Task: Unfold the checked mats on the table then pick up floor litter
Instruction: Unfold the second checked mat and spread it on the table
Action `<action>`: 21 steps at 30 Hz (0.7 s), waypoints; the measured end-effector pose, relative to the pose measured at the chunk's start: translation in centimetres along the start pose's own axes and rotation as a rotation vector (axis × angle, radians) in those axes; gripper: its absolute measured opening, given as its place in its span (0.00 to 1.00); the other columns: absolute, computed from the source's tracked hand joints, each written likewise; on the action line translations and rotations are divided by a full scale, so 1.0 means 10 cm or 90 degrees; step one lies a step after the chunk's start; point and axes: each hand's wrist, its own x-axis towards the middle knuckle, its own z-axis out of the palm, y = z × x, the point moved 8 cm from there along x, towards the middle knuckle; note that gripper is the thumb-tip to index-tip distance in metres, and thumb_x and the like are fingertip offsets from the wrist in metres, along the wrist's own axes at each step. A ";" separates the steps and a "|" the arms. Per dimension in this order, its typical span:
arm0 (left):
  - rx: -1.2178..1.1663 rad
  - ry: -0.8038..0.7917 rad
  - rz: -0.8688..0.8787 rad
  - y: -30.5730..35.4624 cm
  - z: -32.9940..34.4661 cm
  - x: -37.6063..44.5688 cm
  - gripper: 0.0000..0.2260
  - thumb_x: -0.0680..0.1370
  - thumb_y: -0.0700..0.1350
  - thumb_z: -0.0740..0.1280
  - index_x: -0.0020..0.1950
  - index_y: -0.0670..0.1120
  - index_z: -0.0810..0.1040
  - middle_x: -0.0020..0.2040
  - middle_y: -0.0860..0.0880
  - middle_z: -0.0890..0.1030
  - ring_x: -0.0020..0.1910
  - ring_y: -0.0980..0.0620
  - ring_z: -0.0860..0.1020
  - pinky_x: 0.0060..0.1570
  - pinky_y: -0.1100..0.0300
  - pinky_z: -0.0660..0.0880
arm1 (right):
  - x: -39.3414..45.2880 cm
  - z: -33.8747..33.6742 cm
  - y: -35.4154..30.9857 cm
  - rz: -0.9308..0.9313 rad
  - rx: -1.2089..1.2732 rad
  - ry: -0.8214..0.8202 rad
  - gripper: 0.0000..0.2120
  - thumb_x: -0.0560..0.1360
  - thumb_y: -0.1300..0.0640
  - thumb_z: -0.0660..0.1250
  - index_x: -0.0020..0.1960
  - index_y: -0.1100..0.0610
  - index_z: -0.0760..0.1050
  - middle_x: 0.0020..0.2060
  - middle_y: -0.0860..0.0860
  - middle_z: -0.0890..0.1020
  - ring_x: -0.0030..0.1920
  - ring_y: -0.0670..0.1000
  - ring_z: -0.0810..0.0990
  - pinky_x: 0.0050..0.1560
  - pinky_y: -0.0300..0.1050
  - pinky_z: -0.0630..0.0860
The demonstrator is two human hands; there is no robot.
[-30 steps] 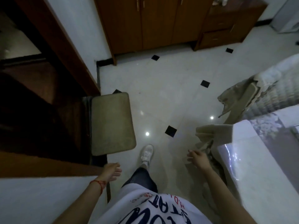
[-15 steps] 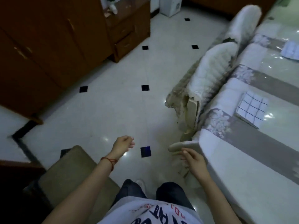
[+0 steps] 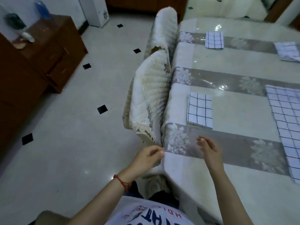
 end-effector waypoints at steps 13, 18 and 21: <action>0.285 -0.139 0.134 1.24 0.30 1.71 0.10 0.78 0.46 0.63 0.53 0.42 0.79 0.52 0.43 0.82 0.52 0.47 0.78 0.55 0.54 0.73 | 0.97 -0.11 -0.01 0.151 -0.356 0.259 0.25 0.74 0.51 0.66 0.67 0.61 0.67 0.62 0.62 0.72 0.62 0.62 0.70 0.61 0.55 0.68; 0.350 -0.215 0.151 1.38 0.34 2.19 0.10 0.77 0.47 0.62 0.53 0.44 0.80 0.54 0.46 0.82 0.53 0.49 0.78 0.51 0.60 0.71 | 1.03 -0.08 0.01 0.230 -0.306 0.306 0.14 0.71 0.58 0.66 0.54 0.63 0.77 0.51 0.62 0.81 0.52 0.62 0.77 0.50 0.49 0.74; 0.368 -0.234 0.183 1.50 0.39 2.40 0.10 0.77 0.46 0.63 0.54 0.44 0.79 0.56 0.46 0.81 0.53 0.51 0.77 0.51 0.63 0.69 | 0.98 -0.09 -0.08 0.218 -0.208 0.356 0.08 0.69 0.63 0.65 0.46 0.64 0.79 0.41 0.60 0.82 0.40 0.57 0.77 0.37 0.42 0.67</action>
